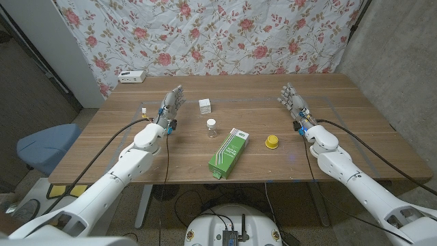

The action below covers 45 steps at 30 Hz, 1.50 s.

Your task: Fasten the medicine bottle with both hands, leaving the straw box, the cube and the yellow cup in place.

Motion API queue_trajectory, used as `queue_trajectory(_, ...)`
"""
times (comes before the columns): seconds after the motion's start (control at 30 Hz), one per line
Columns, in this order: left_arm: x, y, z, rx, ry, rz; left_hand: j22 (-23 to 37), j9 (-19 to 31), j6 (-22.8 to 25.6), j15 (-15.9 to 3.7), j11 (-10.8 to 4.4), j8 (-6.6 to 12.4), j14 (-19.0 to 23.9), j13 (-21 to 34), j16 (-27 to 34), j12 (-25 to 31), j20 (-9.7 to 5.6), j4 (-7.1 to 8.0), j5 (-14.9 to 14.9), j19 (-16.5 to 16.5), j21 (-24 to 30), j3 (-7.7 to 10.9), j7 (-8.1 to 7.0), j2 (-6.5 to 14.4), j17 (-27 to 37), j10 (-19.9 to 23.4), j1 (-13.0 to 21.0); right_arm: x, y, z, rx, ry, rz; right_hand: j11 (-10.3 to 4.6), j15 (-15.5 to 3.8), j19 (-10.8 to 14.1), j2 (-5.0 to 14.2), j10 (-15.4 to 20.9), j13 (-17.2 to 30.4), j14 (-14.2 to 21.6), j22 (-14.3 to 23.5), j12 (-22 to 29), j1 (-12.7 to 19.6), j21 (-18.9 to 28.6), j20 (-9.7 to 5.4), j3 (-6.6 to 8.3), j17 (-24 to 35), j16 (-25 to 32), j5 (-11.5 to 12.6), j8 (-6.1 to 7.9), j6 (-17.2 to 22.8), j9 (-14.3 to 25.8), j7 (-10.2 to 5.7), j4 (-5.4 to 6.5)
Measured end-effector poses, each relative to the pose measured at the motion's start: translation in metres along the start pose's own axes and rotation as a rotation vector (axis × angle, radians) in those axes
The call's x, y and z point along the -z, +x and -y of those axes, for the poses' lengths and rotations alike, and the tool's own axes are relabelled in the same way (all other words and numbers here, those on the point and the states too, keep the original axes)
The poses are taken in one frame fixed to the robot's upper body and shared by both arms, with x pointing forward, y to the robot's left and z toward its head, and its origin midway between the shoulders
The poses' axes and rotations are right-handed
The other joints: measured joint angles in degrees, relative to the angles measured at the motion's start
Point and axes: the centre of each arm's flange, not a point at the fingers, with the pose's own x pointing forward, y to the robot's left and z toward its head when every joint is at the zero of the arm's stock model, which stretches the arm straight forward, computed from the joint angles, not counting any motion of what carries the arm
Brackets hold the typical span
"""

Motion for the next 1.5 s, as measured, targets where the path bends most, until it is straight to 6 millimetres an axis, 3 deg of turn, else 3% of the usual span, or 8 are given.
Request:
queue_trajectory(0.57,-0.010,-0.019,-0.007,0.050,0.050,-0.010,-0.15,0.00,-0.90,-2.07,-2.13,0.00,-0.82,-0.01,-0.25,-0.43,-1.20,-4.01,0.00,-1.63,-0.44,-1.51,-2.14,-3.48,0.01,-0.52,2.24,0.005,0.002,0.002,0.025,0.008,0.004,0.00,-0.20,0.00,-0.13,0.00,-0.28,-0.21,0.00,0.00,-0.51,0.00,0.00,0.00,-0.27,0.00,-0.01,0.00,-0.74,0.00,0.33,0.00)
queue_trajectory(1.03,-0.016,-0.041,-0.009,0.112,0.083,-0.016,-0.14,-0.01,-1.56,-2.51,-3.27,0.00,-0.37,-0.01,-0.25,-0.43,-0.57,-7.73,0.00,-2.24,-0.65,-1.88,-4.24,-6.33,0.01,-0.01,5.10,0.004,0.002,0.002,0.037,0.001,0.016,0.01,-0.19,0.00,-0.81,0.00,-0.27,-0.21,-0.01,0.00,-1.18,0.00,0.00,-0.16,-0.53,0.22,-0.01,0.00,-0.83,0.01,0.42,-0.16)
queue_trajectory(1.23,-0.019,-0.050,-0.010,0.125,0.106,-0.022,-0.14,-0.01,-0.91,-2.77,-4.51,0.45,1.37,-0.01,0.00,-0.22,-0.06,-10.57,0.79,-2.75,-0.65,-2.69,-6.05,-9.52,0.15,1.23,9.07,0.004,0.001,0.001,0.043,0.000,0.022,0.01,-0.19,0.00,-0.82,0.00,-0.27,-0.21,-0.01,0.00,-1.19,0.00,0.00,-0.16,-0.80,0.40,0.26,0.00,-0.91,0.01,-0.12,-0.16)
queue_trajectory(1.33,-0.020,-0.053,-0.010,0.130,0.122,-0.025,-0.14,-0.01,-0.71,-2.76,-4.80,0.67,2.58,-0.01,0.00,-0.07,0.49,-11.03,1.37,-2.45,-0.65,-3.15,-6.25,-10.94,0.15,1.96,10.94,0.005,0.000,0.001,0.047,-0.002,0.022,0.01,-0.19,0.00,-1.06,0.00,-0.26,-0.20,-0.01,0.00,-1.42,0.00,0.00,-0.16,-0.79,0.44,0.26,0.00,-0.91,0.01,-0.12,-0.16)
queue_trajectory(1.5,-0.020,-0.058,-0.010,0.138,0.139,-0.030,-0.14,0.26,-0.41,-2.77,-4.87,0.67,3.39,-0.01,0.00,0.03,1.04,-11.27,2.03,-2.05,-0.54,-3.39,-7.99,-12.16,0.15,2.90,13.69,0.006,-0.001,0.001,0.054,-0.004,0.023,0.01,-0.08,0.00,-1.05,0.00,-0.26,-0.09,-0.01,0.00,-1.41,0.00,0.00,-0.16,-0.79,0.44,0.26,0.00,-0.91,0.01,-0.12,-0.16)
